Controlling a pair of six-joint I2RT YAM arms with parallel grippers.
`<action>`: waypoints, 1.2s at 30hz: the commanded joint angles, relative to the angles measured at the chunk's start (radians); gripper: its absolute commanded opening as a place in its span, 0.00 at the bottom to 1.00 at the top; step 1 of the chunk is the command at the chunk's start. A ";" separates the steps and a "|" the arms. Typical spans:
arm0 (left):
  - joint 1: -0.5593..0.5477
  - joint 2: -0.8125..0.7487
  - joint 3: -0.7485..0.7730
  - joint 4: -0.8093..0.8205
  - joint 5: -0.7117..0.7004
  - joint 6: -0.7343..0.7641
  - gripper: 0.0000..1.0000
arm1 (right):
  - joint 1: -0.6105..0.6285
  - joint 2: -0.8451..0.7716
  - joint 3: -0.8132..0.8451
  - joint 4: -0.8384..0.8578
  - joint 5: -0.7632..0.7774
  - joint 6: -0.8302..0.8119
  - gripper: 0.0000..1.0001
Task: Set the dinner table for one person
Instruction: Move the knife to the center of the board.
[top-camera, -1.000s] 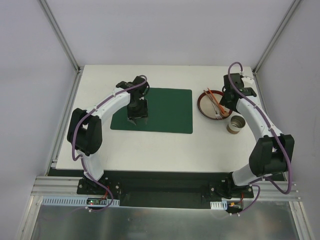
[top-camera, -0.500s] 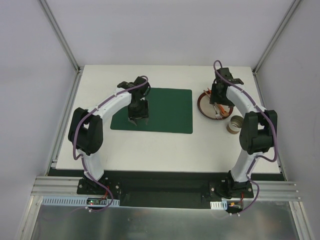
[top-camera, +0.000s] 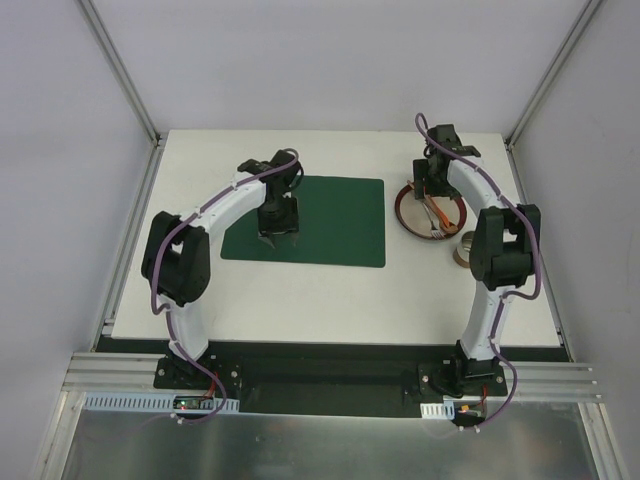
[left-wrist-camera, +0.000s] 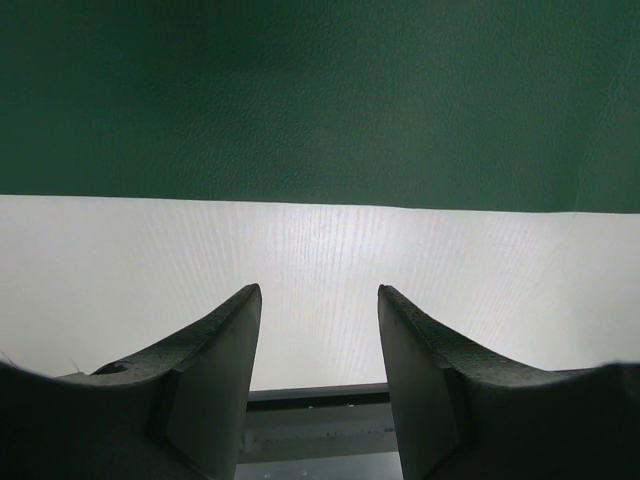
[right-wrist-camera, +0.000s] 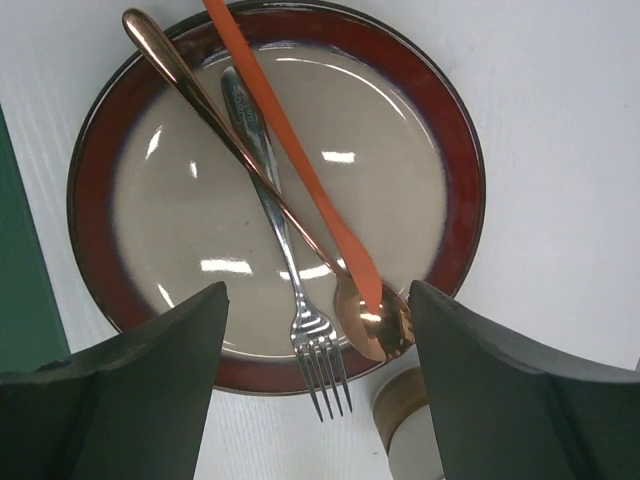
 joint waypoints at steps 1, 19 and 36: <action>-0.005 0.020 0.063 -0.046 -0.028 0.007 0.50 | -0.018 0.029 0.061 -0.039 -0.056 -0.068 0.77; -0.005 0.056 0.117 -0.072 -0.025 0.007 0.50 | -0.083 0.091 0.053 -0.067 -0.323 -0.051 0.76; -0.005 0.088 0.151 -0.075 -0.009 0.014 0.50 | -0.098 0.148 0.162 -0.153 -0.317 -0.091 0.76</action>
